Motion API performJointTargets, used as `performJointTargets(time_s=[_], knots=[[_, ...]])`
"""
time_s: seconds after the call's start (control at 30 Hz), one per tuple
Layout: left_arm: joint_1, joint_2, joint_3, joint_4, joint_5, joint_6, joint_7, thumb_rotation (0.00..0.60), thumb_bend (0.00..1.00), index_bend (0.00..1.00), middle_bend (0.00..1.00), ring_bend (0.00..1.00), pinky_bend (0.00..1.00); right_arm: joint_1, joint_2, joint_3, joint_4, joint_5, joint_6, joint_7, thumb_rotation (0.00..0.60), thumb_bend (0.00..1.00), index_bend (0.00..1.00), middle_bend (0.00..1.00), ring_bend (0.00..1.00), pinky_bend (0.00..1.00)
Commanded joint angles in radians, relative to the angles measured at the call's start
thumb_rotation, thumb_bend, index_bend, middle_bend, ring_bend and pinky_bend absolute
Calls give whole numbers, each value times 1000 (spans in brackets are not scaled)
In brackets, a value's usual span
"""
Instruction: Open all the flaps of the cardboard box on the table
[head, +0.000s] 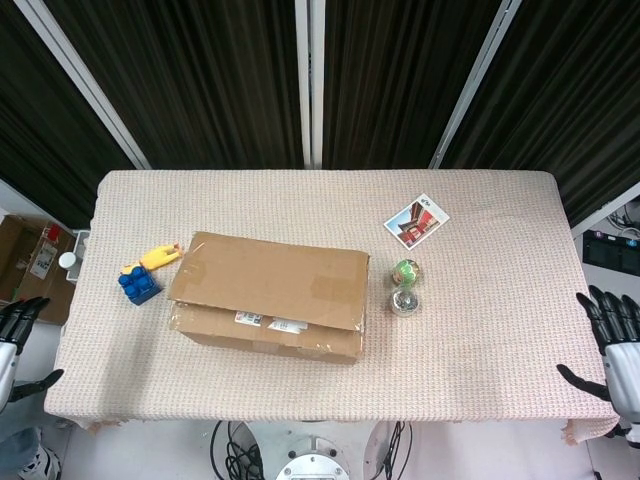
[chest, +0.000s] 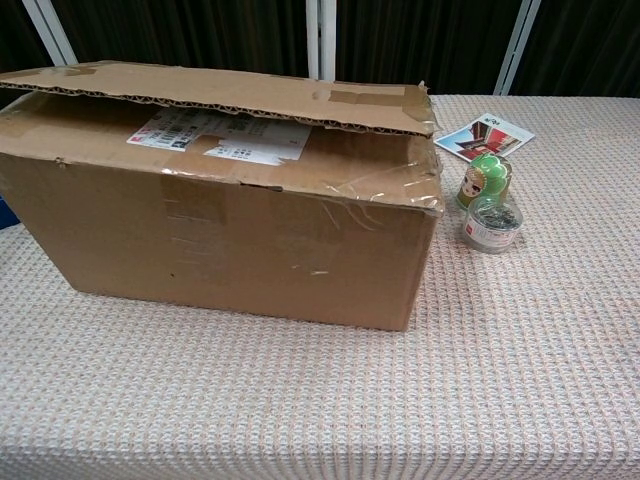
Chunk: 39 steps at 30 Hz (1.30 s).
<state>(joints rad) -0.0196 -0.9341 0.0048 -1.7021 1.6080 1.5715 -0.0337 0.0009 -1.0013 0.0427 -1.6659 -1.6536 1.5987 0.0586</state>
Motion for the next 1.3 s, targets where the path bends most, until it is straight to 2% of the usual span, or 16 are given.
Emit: performJointTargets(time_s=[0.03, 0.13, 0.23, 0.37, 0.53, 0.73, 1.07, 1.17, 1.3], knots=[[0, -1, 1, -1, 1, 0, 0, 600, 0, 101, 136, 116, 223, 91, 59, 32, -158, -90, -73, -160, 600, 0, 0, 0, 0, 0], [2, 0, 7, -5, 7, -2, 3, 600, 0, 101, 136, 116, 223, 163, 78, 74, -282, -98, -157, -300, 600, 0, 0, 0, 0, 0], [4, 1, 10, -7, 6, -2, 2, 600, 0, 102, 136, 116, 223, 243, 63, 115, -380, -75, -257, -380, 600, 0, 0, 0, 0, 0], [11, -5, 14, -4, 6, 3, -5, 600, 0, 101, 136, 116, 223, 351, -22, 165, -417, 12, -379, -424, 600, 0, 0, 0, 0, 0], [16, -2, 17, -1, 5, 7, -8, 600, 0, 101, 136, 116, 223, 451, -155, 190, -412, 134, -486, -536, 600, 0, 0, 0, 0, 0], [18, 5, 14, -4, 4, 14, -8, 600, 0, 102, 136, 116, 223, 522, -285, 194, -372, 230, -523, -626, 600, 0, 0, 0, 0, 0], [17, 10, 9, -1, 0, 15, -9, 600, 0, 101, 136, 116, 223, 581, -378, 191, -312, 286, -523, -655, 600, 22, 0, 0, 0, 0], [19, 12, 9, 0, -2, 18, -10, 600, 0, 101, 136, 115, 223, 596, -395, 190, -297, 288, -522, -650, 600, 62, 0, 0, 0, 0], [23, 15, 11, 1, -4, 20, -10, 600, 0, 101, 136, 116, 223, 616, -415, 191, -277, 281, -520, -640, 600, 202, 0, 0, 0, 0]])
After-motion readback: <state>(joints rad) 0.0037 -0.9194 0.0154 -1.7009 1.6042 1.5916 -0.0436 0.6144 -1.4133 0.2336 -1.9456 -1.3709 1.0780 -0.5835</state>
